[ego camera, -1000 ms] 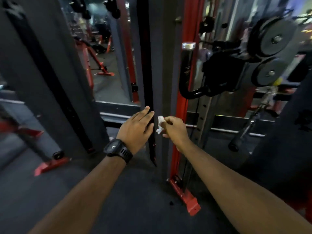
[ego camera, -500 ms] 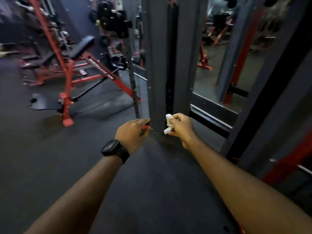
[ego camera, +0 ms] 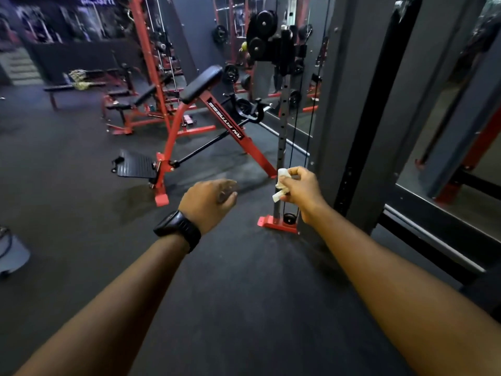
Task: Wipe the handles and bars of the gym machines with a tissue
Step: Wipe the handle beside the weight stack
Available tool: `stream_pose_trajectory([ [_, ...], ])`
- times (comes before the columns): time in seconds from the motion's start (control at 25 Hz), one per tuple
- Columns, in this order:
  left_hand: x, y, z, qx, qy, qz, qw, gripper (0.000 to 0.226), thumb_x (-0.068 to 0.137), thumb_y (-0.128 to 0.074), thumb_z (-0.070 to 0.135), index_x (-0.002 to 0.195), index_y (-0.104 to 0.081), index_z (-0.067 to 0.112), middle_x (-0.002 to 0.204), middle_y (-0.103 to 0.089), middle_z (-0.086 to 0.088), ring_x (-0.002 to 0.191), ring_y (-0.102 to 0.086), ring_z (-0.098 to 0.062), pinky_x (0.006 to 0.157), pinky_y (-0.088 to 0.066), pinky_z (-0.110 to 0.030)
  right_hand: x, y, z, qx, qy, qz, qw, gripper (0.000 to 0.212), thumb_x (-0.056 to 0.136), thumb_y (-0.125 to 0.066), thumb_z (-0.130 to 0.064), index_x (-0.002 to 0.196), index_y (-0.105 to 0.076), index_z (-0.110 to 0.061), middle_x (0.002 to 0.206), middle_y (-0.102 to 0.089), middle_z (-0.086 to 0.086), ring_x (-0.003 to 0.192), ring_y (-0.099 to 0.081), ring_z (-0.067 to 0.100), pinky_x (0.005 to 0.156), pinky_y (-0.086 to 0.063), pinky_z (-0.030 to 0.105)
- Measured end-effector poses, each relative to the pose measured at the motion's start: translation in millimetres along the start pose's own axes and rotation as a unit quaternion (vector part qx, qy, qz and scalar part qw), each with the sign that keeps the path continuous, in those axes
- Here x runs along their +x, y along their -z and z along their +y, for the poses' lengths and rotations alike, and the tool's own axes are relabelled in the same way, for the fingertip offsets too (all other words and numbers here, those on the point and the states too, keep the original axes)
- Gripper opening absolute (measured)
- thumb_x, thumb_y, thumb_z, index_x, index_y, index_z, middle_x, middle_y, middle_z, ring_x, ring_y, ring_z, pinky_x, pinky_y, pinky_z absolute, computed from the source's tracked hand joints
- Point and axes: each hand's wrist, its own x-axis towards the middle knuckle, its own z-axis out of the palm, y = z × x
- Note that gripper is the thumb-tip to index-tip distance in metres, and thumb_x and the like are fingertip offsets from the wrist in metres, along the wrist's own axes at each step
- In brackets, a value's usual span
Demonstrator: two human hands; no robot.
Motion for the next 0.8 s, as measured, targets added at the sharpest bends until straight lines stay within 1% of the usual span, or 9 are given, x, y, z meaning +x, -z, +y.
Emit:
stream_pose_trajectory([
  [0.08,28.6,-7.6,-22.5,-0.001,-0.008,-0.006,1.000,0.032,0.091,-0.064,0.030,0.121,-0.069,0.021,0.107,-0.074,0.000,0.095,-0.070,-0.020,0.083,-0.056,-0.039,38.3,-19.5,2.3,0.020,0.003,0.016,1.000,0.007,0.094,-0.066,-0.014,0.089,-0.065,-0.009,0.075,-0.064,0.004,0.059,-0.067,0.014,0.064,-0.062,0.034],
  [0.16,71.4,-20.4,-51.5,-0.004,-0.020,-0.005,1.000,0.030,0.091,-0.064,0.031,0.119,-0.069,0.021,0.106,-0.074,0.001,0.094,-0.070,-0.020,0.081,-0.056,-0.039,86.3,-42.6,6.0,0.037,0.001,0.035,0.999,0.008,0.091,-0.066,-0.014,0.084,-0.067,-0.009,0.075,-0.064,0.005,0.063,-0.069,0.018,0.073,-0.063,0.039],
  [0.24,125.4,-35.8,-80.2,-0.008,-0.032,-0.011,0.999,0.030,0.091,-0.064,0.032,0.119,-0.069,0.022,0.107,-0.074,0.002,0.093,-0.070,-0.017,0.082,-0.057,-0.039,139.8,-66.2,11.4,0.051,0.004,0.045,0.998,0.008,0.091,-0.064,-0.012,0.086,-0.068,-0.007,0.076,-0.064,0.006,0.063,-0.070,0.017,0.071,-0.062,0.036],
  [0.4,243.4,-59.5,-123.9,-0.005,-0.063,-0.014,0.998,0.031,0.092,-0.064,0.034,0.121,-0.068,0.022,0.109,-0.073,0.003,0.095,-0.069,-0.015,0.084,-0.056,-0.039,247.6,-99.8,14.0,0.038,0.039,0.096,0.994,0.013,0.090,-0.070,-0.025,0.091,-0.068,-0.013,0.079,-0.072,0.001,0.065,-0.068,0.012,0.060,-0.052,0.028],
  [0.44,275.7,-63.7,-132.8,-0.005,-0.065,-0.017,0.998,0.031,0.092,-0.064,0.034,0.121,-0.068,0.023,0.109,-0.073,0.003,0.096,-0.069,-0.015,0.084,-0.056,-0.038,276.6,-106.6,10.3,0.041,0.043,0.110,0.992,0.014,0.090,-0.070,-0.026,0.092,-0.067,-0.012,0.078,-0.071,0.000,0.063,-0.068,0.008,0.060,-0.051,0.026],
  [0.52,336.7,-72.6,-148.6,-0.007,-0.073,-0.018,0.997,0.031,0.092,-0.063,0.034,0.121,-0.068,0.024,0.110,-0.073,0.004,0.098,-0.069,-0.016,0.085,-0.055,-0.037,330.9,-120.5,-0.4,0.037,0.050,0.132,0.989,0.012,0.091,-0.069,-0.023,0.092,-0.065,-0.012,0.073,-0.068,-0.005,0.056,-0.065,0.002,0.061,-0.054,0.026],
  [0.56,366.5,-77.2,-155.7,-0.010,-0.082,-0.019,0.996,0.031,0.092,-0.063,0.034,0.121,-0.068,0.024,0.110,-0.073,0.004,0.098,-0.069,-0.015,0.086,-0.055,-0.037,358.2,-127.7,-5.0,0.033,0.051,0.143,0.988,0.011,0.091,-0.069,-0.023,0.090,-0.064,-0.014,0.072,-0.068,-0.006,0.056,-0.065,0.002,0.064,-0.056,0.029],
  [0.68,447.3,-98.4,-174.8,-0.022,-0.118,-0.010,0.993,0.030,0.092,-0.062,0.032,0.121,-0.068,0.025,0.109,-0.073,0.005,0.098,-0.068,-0.015,0.085,-0.054,-0.033,433.7,-142.2,-14.4,0.025,0.063,0.174,0.982,0.016,0.090,-0.071,-0.028,0.088,-0.063,-0.015,0.073,-0.070,-0.002,0.061,-0.069,0.013,0.072,-0.060,0.043],
  [0.8,531.6,-127.0,-193.5,-0.030,-0.162,-0.007,0.986,0.031,0.093,-0.062,0.031,0.122,-0.068,0.024,0.110,-0.073,0.004,0.098,-0.068,-0.016,0.084,-0.050,-0.029,503.9,-152.1,-12.0,0.011,0.081,0.210,0.974,0.016,0.090,-0.070,-0.028,0.086,-0.060,-0.016,0.072,-0.070,0.002,0.062,-0.070,0.019,0.074,-0.060,0.051],
])
